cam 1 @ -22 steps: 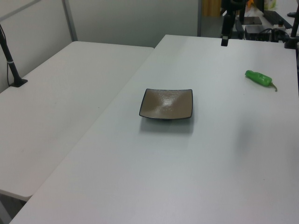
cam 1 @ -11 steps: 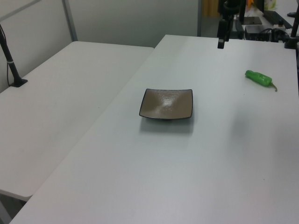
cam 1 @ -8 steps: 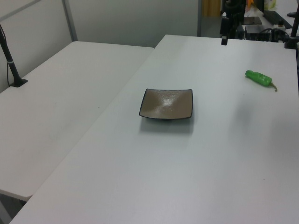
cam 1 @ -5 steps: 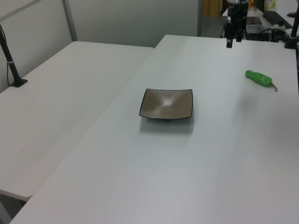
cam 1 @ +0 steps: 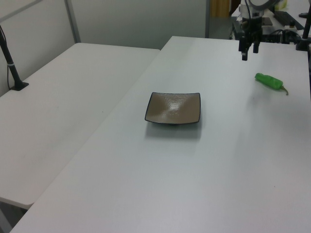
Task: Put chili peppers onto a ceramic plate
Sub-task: 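Lower the open gripper over the green chili pepper and close on it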
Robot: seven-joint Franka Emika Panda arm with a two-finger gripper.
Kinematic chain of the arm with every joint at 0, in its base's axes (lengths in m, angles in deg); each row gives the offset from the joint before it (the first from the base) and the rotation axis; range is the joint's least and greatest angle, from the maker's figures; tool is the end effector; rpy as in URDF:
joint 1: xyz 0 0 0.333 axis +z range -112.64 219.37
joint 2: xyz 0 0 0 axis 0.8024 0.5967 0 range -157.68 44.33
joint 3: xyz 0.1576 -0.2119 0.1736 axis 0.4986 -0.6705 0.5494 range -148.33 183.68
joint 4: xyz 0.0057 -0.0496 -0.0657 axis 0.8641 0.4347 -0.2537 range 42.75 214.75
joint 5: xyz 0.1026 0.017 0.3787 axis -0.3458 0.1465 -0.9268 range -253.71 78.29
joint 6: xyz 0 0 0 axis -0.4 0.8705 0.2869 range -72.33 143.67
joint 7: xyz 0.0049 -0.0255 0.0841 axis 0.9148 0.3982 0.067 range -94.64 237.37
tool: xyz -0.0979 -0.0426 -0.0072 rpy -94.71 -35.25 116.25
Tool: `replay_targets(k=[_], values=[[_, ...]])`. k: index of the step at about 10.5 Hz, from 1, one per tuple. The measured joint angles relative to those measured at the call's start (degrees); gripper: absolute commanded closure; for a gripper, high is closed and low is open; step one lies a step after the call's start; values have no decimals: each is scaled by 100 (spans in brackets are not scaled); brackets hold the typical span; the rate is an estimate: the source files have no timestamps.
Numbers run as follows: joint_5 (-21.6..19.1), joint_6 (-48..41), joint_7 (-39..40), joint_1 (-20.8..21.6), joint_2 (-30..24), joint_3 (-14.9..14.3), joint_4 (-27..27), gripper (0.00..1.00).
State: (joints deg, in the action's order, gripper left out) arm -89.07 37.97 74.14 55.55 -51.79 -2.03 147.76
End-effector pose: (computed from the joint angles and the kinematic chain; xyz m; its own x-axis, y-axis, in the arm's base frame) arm 0.5474 -0.1668 0.4498 0.9621 -0.2623 -0.0752 -0.2628 -0.9649 0.0033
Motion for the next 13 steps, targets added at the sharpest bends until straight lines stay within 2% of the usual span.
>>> replay_targets(k=[3, 5, 9, 13], values=[[417, 504, 123, -52, 4, -223, 540, 3], [463, 731, 360, -56, 4, -341, 759, 3], [683, 1739, 407, -70, 38, -449, 1455, 2], [705, 2224, 788, -279, 161, -499, 1734, 2]])
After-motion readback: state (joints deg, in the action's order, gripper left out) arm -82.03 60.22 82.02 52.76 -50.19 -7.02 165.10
